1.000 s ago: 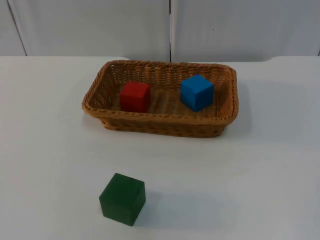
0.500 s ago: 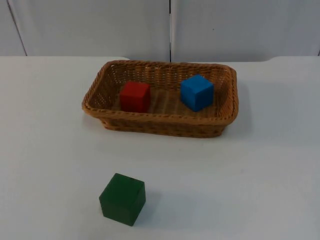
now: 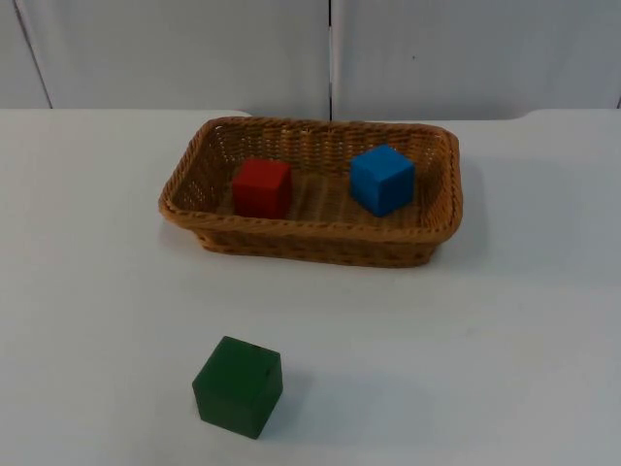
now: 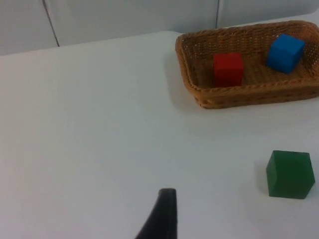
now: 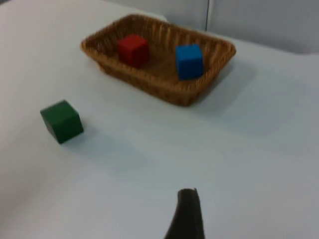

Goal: Pick up one cube with each hand and place exactly two cubes into the same basket, leaving the remaining cube outside.

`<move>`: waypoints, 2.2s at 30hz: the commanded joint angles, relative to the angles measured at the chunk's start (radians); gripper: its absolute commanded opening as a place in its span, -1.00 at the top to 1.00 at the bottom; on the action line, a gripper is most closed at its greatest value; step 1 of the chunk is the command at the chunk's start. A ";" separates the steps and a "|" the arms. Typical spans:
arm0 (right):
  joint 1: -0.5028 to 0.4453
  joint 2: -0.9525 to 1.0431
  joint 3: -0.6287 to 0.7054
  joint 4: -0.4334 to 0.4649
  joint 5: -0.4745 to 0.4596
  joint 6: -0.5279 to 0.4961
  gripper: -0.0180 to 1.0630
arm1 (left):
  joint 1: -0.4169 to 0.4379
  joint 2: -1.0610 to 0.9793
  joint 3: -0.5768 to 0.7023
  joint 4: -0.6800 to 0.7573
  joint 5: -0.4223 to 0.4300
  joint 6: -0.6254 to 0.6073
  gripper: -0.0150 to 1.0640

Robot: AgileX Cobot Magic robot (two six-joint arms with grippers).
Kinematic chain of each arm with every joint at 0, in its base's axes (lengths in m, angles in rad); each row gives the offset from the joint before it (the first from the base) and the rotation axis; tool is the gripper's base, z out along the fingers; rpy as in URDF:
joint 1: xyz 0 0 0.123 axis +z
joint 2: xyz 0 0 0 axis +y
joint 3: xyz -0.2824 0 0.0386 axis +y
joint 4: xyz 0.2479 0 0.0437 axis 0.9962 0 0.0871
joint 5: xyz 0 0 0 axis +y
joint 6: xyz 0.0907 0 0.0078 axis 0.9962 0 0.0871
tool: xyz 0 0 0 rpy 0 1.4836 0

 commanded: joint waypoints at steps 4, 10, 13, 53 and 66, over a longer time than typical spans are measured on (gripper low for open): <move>-0.002 -0.003 0.039 -0.004 -0.010 0.003 -0.20 | 0.001 -0.005 0.011 -0.002 0.008 -0.004 -0.54; -0.002 -0.003 0.041 -0.004 -0.007 0.001 -0.20 | 0.001 -0.005 0.023 0.000 0.021 -0.004 -0.54; -0.002 -0.003 0.041 -0.004 -0.007 0.001 -0.20 | 0.001 -0.005 0.023 0.000 0.021 -0.004 -0.54; -0.002 -0.003 0.041 -0.057 -0.007 0.066 -0.98 | 0.001 -0.005 0.023 0.028 0.021 -0.045 -0.97; -0.002 -0.003 0.041 -0.048 -0.007 0.066 -0.98 | 0.001 -0.005 0.023 0.028 0.021 -0.045 -0.97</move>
